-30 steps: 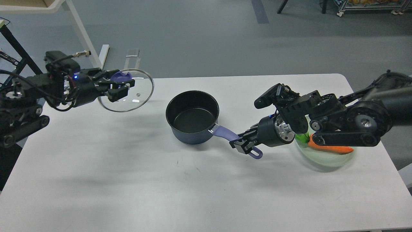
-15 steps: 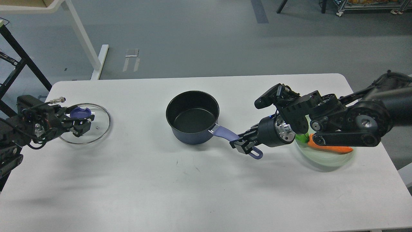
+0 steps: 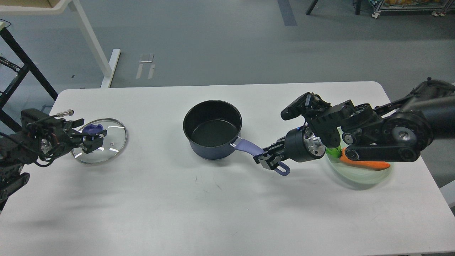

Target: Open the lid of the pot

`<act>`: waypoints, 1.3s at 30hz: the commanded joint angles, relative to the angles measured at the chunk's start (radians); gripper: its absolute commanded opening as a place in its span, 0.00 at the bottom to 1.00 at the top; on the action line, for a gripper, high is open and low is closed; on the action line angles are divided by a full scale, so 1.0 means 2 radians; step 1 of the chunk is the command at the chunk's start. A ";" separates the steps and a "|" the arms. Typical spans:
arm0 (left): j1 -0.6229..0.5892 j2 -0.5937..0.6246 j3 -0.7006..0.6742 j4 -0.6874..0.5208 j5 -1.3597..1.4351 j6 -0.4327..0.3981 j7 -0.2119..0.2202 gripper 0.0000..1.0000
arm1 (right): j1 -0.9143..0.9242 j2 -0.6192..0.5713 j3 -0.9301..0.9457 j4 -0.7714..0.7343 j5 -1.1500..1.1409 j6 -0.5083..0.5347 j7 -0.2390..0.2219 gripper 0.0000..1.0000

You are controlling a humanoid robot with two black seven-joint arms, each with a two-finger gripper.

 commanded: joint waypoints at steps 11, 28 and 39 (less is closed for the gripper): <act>-0.057 0.009 -0.007 -0.001 -0.197 -0.049 0.000 0.99 | 0.000 -0.003 0.006 -0.001 0.001 -0.002 0.003 0.71; -0.128 -0.014 -0.054 0.000 -0.538 -0.127 0.000 0.99 | -0.051 -0.112 0.187 -0.052 0.104 -0.005 0.005 0.98; -0.121 -0.110 -0.169 0.001 -0.674 -0.181 0.000 0.99 | -0.262 -0.162 0.560 -0.160 0.175 -0.002 0.004 1.00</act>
